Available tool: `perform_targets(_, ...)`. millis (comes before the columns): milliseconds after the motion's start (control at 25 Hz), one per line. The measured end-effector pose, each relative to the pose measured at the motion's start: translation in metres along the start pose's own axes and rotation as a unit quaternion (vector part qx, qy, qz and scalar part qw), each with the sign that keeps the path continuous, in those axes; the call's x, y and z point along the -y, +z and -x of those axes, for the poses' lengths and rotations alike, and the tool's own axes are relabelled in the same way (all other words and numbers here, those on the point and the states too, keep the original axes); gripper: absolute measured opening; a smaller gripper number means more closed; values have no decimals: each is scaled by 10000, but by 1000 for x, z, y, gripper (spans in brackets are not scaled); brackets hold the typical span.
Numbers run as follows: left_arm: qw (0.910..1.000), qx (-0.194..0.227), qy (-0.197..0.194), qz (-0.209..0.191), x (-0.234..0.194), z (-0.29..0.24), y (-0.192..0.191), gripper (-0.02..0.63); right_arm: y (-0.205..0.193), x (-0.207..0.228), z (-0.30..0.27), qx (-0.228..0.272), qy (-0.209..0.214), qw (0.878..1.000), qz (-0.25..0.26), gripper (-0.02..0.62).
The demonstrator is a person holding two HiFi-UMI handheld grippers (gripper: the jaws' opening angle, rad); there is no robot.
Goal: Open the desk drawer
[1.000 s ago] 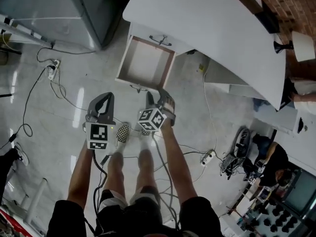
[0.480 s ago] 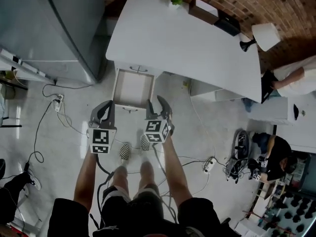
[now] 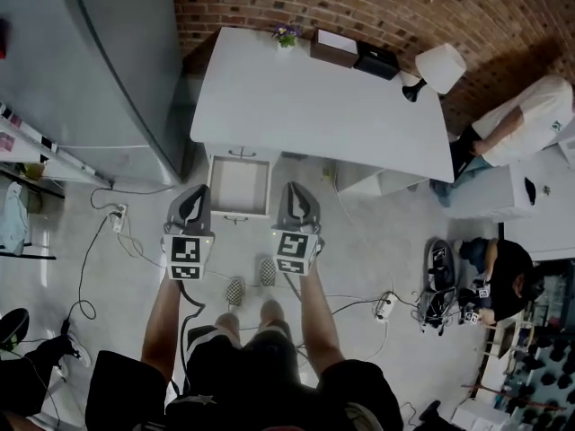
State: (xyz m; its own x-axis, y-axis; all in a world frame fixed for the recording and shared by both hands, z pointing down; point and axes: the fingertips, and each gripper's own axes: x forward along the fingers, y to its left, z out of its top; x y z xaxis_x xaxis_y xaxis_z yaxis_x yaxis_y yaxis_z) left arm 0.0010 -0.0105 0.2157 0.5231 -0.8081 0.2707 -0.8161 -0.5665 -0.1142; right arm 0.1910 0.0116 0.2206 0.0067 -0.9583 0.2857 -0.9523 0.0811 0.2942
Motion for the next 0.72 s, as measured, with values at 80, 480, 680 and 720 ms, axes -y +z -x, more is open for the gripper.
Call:
perform_targets(80,9999,76,-20,-62,2,8,16,11,18,6,15,153,-66,9998,-140,8)
perform_targets(480,9989,403,-33,-216,16,62,67,11,65,21,98,647,-56,9958,-639,6)
perform_targets(680,9984,502,1,-253,17,90,81,11,76,22,136,805,-92,9950,-585,6)
perform_targets(720,9984,513,8,-243,18,94,82,11,77,22,143,830,-99,9948,-580,6)
